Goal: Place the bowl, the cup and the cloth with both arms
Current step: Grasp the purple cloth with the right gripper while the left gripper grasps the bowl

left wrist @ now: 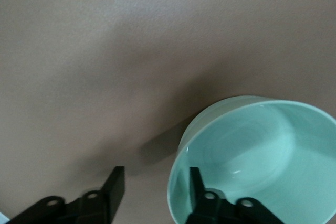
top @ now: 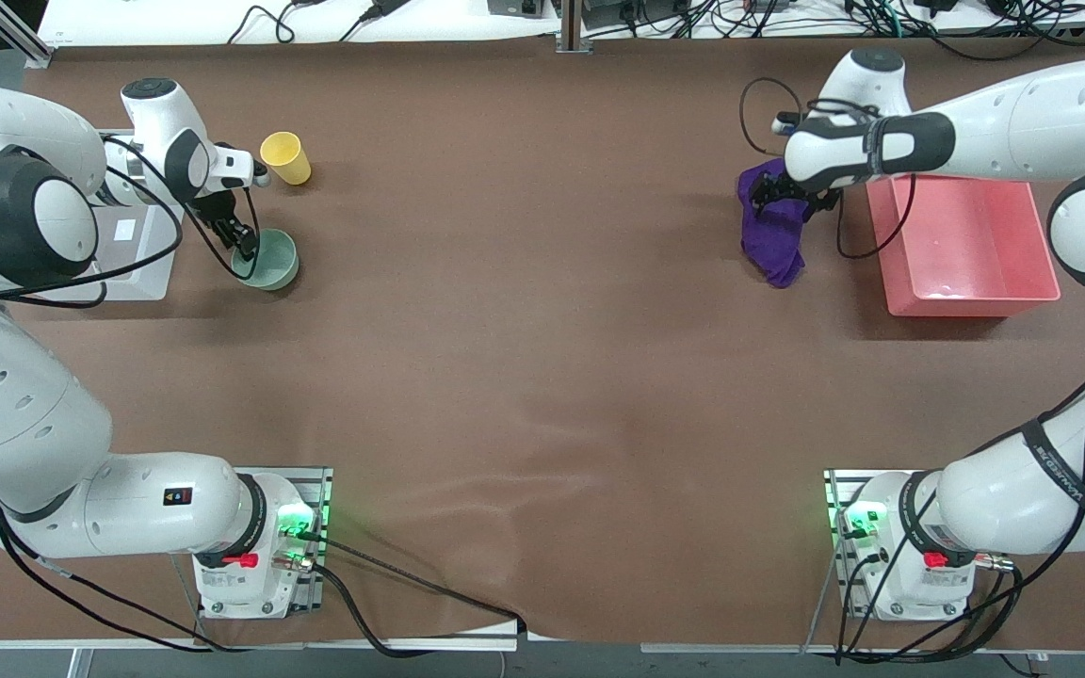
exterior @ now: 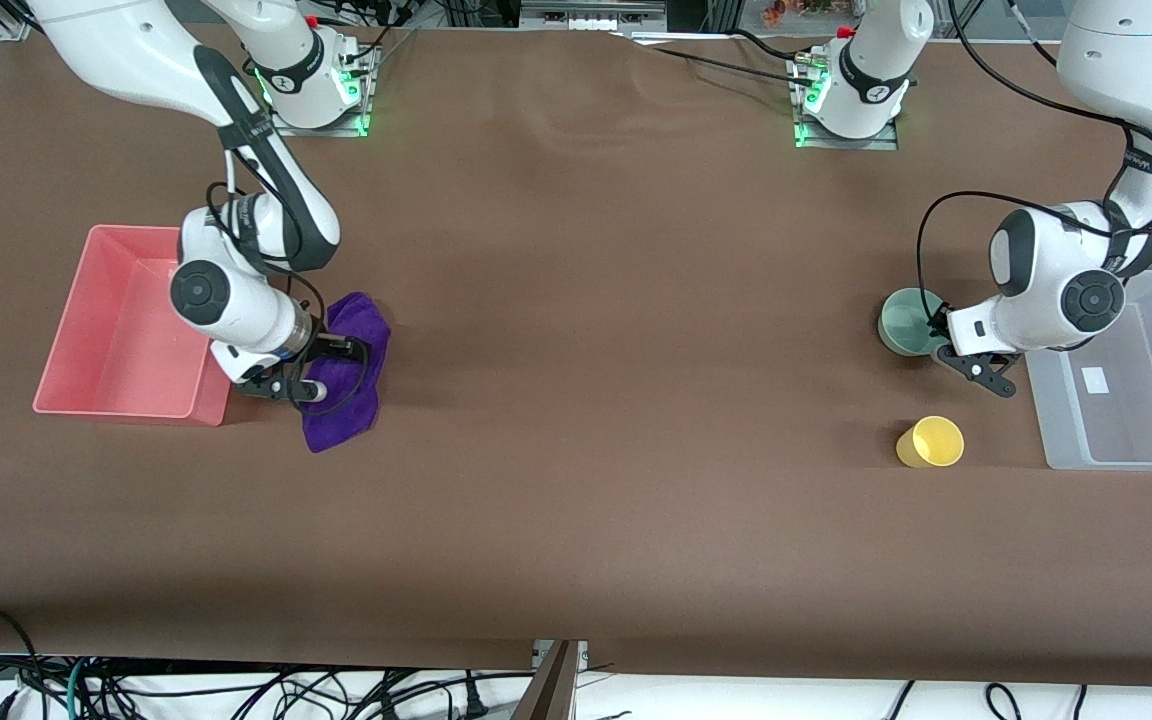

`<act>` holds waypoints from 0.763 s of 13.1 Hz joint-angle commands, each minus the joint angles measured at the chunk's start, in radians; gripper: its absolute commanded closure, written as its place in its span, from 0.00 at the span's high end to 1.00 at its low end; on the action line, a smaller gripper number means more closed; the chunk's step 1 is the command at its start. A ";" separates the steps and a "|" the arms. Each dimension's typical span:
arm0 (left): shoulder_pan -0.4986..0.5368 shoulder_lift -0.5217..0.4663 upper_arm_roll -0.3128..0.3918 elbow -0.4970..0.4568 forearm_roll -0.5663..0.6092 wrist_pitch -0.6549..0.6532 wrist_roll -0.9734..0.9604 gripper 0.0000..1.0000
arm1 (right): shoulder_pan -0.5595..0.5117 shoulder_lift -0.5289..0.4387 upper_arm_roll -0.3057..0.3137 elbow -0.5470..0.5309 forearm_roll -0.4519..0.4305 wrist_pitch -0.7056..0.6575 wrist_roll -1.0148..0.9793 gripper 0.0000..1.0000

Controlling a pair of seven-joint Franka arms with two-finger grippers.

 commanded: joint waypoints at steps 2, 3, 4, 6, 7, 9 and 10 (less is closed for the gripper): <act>-0.003 -0.018 -0.027 0.002 -0.027 -0.037 0.034 0.00 | -0.003 0.001 0.006 -0.046 0.006 0.065 0.011 0.13; -0.002 -0.029 -0.039 0.012 -0.027 -0.068 0.034 0.00 | -0.003 0.001 0.009 -0.044 0.006 0.062 0.020 0.00; 0.001 -0.052 -0.048 0.028 -0.027 -0.111 0.032 0.00 | -0.003 0.001 0.011 -0.040 0.006 0.059 0.029 0.00; 0.008 -0.095 -0.050 0.147 -0.026 -0.296 0.072 0.00 | -0.006 -0.017 0.023 -0.002 -0.002 -0.005 0.025 0.00; 0.018 -0.095 -0.048 0.242 -0.024 -0.418 0.134 0.00 | -0.009 -0.034 0.022 0.053 -0.002 -0.101 0.017 0.00; 0.047 -0.076 -0.028 0.421 -0.015 -0.624 0.194 0.00 | -0.024 -0.057 0.020 0.217 -0.032 -0.371 -0.015 0.00; 0.082 -0.058 -0.028 0.489 -0.006 -0.671 0.204 0.00 | -0.041 -0.065 0.020 0.314 -0.052 -0.517 -0.061 0.00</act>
